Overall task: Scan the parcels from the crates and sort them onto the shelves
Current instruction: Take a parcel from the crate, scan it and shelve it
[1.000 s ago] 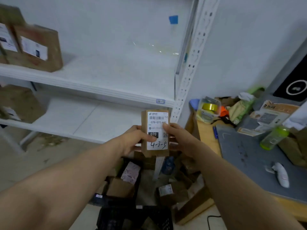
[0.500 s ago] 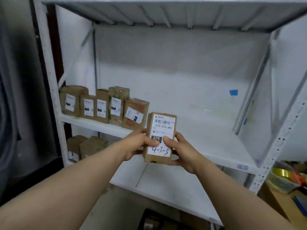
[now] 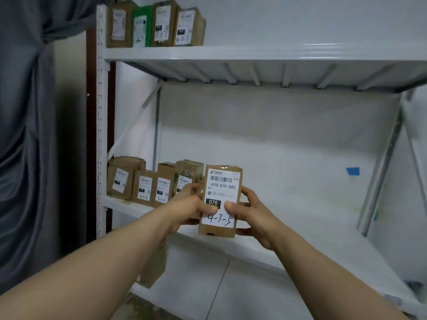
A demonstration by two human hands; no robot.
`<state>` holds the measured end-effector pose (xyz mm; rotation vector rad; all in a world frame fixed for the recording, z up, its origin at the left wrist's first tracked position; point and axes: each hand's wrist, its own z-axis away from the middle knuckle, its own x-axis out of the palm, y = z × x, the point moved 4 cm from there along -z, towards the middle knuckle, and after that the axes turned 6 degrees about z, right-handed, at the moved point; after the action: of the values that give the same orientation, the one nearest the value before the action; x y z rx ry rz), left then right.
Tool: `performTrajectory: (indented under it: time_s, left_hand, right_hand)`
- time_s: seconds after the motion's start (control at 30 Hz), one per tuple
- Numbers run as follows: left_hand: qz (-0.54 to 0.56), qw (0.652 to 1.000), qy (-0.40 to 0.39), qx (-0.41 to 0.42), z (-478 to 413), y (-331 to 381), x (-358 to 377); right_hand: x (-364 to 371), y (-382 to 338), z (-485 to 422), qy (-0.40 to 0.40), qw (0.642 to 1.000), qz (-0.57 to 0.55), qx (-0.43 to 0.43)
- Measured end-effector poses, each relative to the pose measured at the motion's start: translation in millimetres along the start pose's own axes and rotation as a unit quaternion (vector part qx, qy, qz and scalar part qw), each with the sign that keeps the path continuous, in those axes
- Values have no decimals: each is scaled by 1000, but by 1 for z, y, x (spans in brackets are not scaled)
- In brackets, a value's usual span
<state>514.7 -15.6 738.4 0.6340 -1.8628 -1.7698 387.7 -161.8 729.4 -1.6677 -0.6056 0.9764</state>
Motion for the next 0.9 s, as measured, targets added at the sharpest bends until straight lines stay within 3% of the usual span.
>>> performTrajectory:
  time_s: [0.23,0.47,0.9]
  left_hand:
    - [-3,990,14,139,-54,103,11]
    - [23,946,34,323,-85,249,28]
    - [-38,904,87,418,-142,366,-1]
  right_hand:
    - [-53,-86,-62,73,988,12,-136]
    - [-102,-232,-99,117,937,2,-328]
    - [-113,-340,-179,214,872,84,-431]
